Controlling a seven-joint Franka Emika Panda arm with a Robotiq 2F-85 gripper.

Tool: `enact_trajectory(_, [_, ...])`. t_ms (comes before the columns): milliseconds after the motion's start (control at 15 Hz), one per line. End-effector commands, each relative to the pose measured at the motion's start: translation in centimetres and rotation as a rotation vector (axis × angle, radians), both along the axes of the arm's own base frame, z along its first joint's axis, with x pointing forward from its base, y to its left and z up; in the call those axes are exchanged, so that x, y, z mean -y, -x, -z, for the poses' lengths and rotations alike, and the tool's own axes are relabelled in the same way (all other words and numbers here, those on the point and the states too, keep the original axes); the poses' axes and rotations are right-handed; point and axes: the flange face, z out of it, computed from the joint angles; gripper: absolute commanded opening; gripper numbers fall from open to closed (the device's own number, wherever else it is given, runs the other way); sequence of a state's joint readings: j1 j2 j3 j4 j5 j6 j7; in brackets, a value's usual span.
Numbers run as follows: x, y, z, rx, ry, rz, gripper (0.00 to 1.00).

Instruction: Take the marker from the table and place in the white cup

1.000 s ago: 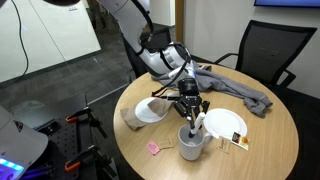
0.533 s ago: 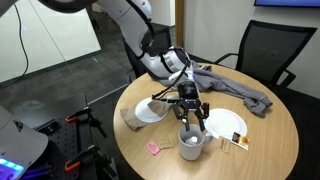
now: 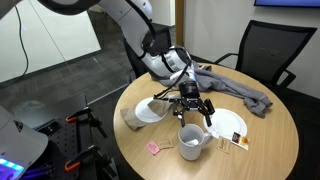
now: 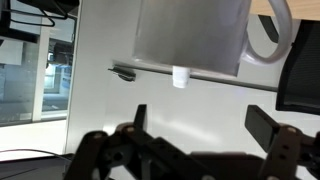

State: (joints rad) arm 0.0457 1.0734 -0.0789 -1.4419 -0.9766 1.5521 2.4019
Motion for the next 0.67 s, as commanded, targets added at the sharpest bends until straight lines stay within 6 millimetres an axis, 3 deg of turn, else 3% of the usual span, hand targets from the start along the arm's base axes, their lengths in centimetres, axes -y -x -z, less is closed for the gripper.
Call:
enact_trajectory(0, [-1.4,0.1,-4.8,0.035,0.0,0.007,1.0])
enact_trajectory(133, [-2.0,-0.3,-7.3,0.032,0.012,0.001,1.0])
enact_trajectory(600, [-4.6,0.4,-20.0,0.13,0.05,0.027,1.0])
